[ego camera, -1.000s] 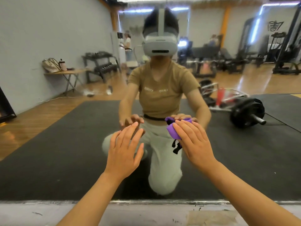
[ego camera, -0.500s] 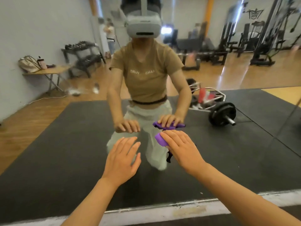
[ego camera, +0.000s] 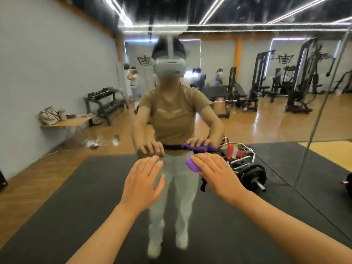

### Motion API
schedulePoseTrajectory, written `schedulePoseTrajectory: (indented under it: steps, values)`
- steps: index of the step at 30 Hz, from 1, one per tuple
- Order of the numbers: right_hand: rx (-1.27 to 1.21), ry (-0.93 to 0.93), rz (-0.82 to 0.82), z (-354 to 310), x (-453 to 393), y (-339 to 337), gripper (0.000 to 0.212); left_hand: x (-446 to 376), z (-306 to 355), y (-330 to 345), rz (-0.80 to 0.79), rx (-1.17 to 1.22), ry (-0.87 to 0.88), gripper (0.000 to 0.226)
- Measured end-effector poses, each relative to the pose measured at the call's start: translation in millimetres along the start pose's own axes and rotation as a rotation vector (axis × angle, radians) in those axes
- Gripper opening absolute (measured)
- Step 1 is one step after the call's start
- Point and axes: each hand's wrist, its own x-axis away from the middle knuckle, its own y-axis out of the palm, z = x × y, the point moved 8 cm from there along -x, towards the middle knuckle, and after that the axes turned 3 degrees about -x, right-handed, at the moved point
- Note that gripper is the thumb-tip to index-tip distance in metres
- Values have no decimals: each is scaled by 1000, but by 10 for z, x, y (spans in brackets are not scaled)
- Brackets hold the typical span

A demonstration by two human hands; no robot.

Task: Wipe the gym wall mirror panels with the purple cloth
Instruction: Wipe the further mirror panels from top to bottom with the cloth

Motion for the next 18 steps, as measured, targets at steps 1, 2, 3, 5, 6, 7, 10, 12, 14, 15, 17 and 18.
schedulePoseTrajectory:
  steps: [1, 2, 3, 5, 6, 7, 10, 12, 14, 15, 17, 18]
  values:
    - [21, -13, 32, 46, -128, -118, 44, -158, 0, -46, 15, 2, 4, 37]
    - [39, -19, 61, 88, -247, -229, 42, -307, -3, -92, 28, 4, 6, 37]
    - [49, -22, 82, 124, -362, -335, 41, -448, -6, -136, 42, 8, 7, 38]
    - [64, -21, 106, 211, -566, -518, 41, -693, -10, -214, 77, 22, 12, 38]
    - [73, -18, 116, 251, -662, -598, 41, -799, -18, -249, 91, 33, 15, 39]
    - [82, -8, 126, 295, -764, -680, 42, -905, -27, -278, 97, 46, 17, 39]
    - [113, 18, 173, 384, -1094, -946, 45, -1239, -71, -396, 118, 65, 18, 40]
    - [153, 21, 213, 437, -1308, -1117, 43, -1473, -88, -511, 136, 68, 20, 41]
    - [171, 44, 241, 516, -1522, -1283, 42, -1722, -109, -639, 143, 83, 16, 44]
    - [182, 53, 256, 562, -1629, -1364, 42, -1859, -127, -704, 148, 93, 9, 45]
    - [213, 68, 291, 653, -1814, -1538, 43, -2106, -154, -828, 188, 88, -6, 40]
    - [226, 72, 308, 703, -1900, -1630, 42, -2214, -167, -885, 216, 77, -11, 38]
